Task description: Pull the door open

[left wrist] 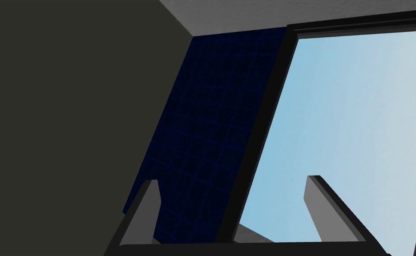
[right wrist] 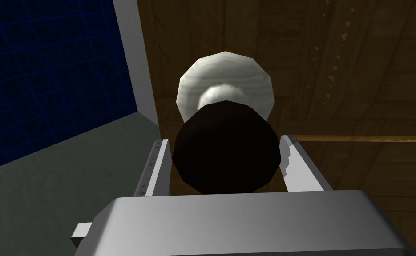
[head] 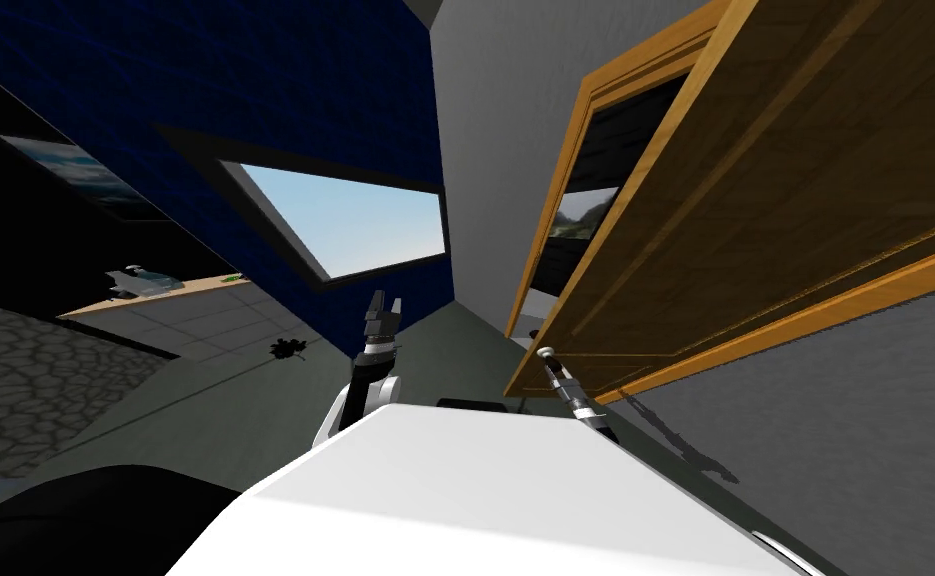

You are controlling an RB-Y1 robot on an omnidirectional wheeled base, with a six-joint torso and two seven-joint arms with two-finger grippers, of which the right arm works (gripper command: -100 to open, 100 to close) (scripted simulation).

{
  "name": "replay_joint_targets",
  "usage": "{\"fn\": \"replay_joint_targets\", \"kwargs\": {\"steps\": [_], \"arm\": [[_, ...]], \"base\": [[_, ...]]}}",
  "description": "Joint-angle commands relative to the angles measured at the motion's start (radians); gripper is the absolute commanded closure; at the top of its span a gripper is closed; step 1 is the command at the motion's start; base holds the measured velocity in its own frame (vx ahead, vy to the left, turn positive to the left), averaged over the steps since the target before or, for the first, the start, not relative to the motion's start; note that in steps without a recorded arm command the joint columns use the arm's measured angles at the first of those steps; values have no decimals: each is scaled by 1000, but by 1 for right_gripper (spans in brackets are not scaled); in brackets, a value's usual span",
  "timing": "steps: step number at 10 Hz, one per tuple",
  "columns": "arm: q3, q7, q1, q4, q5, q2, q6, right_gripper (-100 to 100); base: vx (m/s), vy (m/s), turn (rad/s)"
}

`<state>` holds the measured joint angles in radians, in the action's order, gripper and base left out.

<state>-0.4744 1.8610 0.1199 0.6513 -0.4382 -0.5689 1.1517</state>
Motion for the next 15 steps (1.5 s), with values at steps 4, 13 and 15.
{"fn": "replay_joint_targets", "kwargs": {"steps": [4, 13, 15], "arm": [[-28, 31, 12, -42, 8, -17, 66, 100], [-52, 55, 11, -89, 10, -26, 119, 100], [-56, 61, 9, -102, 11, -28, 134, 100]], "base": [[-209, -74, 138], [-176, -74, 142], [-206, -68, 156]]}}
